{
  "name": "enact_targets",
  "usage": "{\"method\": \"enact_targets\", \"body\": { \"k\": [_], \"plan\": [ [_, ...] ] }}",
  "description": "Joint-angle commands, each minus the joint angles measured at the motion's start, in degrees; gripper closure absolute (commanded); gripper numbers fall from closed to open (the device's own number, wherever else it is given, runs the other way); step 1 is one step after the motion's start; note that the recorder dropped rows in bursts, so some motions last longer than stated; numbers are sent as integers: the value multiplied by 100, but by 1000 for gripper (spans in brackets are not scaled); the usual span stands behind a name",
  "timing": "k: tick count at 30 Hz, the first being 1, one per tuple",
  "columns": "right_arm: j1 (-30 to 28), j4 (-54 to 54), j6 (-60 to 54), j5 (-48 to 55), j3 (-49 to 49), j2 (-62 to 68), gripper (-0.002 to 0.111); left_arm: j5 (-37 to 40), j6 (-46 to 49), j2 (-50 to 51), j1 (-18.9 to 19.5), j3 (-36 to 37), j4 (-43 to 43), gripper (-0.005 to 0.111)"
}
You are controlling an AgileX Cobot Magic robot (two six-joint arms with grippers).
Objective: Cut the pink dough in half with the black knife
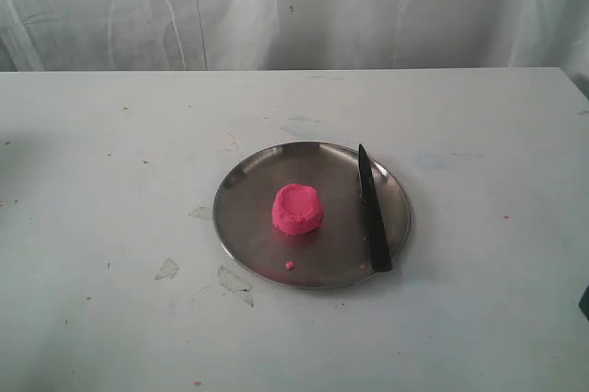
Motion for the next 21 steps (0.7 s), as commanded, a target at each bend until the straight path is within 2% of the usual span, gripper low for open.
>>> {"method": "enact_targets", "body": {
  "k": [1, 12, 14, 17, 21],
  "plan": [
    [-33, -16, 25, -52, 32, -32, 108, -8, -4, -30, 18, 23, -29, 107],
    [-33, -16, 22, -301, 32, -32, 108, -8, -4, -30, 18, 23, -29, 107],
    [-33, 114, 249, -676, 32, -32, 108, -8, -4, -30, 18, 23, -29, 107],
    [-33, 858, 1039, -1767, 32, -32, 108, -8, -4, -30, 18, 23, -29, 107],
    [-33, 868, 1082, -2571, 32, -32, 108, -8, -4, -30, 18, 23, -29, 107]
  ]
}}
